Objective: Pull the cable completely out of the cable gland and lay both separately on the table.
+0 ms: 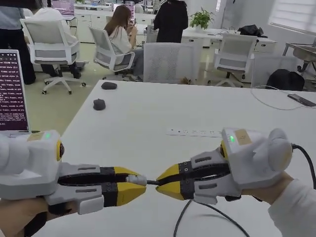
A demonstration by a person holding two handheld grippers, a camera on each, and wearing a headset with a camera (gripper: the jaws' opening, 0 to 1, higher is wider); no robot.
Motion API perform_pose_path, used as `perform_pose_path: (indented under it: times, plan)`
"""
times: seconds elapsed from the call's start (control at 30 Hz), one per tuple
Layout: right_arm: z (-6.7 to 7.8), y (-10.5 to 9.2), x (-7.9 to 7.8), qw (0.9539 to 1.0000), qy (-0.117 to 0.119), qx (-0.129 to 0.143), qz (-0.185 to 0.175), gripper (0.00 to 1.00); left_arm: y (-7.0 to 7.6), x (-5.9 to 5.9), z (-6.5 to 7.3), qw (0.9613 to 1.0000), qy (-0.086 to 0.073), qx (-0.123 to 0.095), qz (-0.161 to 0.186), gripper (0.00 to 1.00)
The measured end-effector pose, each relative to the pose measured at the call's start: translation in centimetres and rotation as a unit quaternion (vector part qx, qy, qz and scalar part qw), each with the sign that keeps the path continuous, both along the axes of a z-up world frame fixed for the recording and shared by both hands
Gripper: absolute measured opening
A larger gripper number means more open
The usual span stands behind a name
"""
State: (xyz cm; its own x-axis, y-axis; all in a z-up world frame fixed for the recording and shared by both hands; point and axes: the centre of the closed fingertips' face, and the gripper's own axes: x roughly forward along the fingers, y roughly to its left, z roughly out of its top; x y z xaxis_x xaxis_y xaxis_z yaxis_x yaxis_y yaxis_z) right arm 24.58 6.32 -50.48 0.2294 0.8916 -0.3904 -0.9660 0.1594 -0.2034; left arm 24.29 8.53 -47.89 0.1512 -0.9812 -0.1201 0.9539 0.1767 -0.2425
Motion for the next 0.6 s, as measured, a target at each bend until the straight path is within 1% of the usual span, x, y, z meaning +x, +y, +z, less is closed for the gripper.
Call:
perform_pose_path:
  times: [0.1, 0.27, 0.3, 0.37, 0.4, 0.6]
  plan:
    - [-0.4, -0.5, 0.2, 0.9999, 0.008, 0.0, -0.006, 0.05, 0.5, 0.2, -0.2, 1.0, 0.002, 0.007, 0.006, 0.16]
    - [-1.1, -1.3, 0.3, 0.9997, 0.017, -0.003, -0.015, 0.05, 1.1, 0.2, -0.3, 0.9999, 0.0, 0.014, 0.009, 0.16]
    - [-1.3, -1.6, 0.4, 0.9996, 0.019, -0.007, -0.019, 0.05, 1.2, 0.3, -0.3, 0.9999, 0.001, 0.013, 0.011, 0.16]
    - [-1.7, -2.1, 0.6, 0.9993, 0.02, -0.016, -0.028, 0.05, 1.7, 0.5, 0.3, 0.9998, 0.01, -0.004, 0.019, 0.16]
    - [-1.7, -2.3, 0.5, 0.9992, 0.022, -0.014, -0.03, 0.05, 1.9, 0.6, 0.5, 0.9997, 0.009, -0.009, 0.021, 0.16]
    - [-1.4, -2.5, 0.4, 0.9991, 0.023, -0.006, -0.036, 0.04, 2.0, 0.7, 0.7, 0.9996, 0.006, -0.01, 0.025, 0.16]
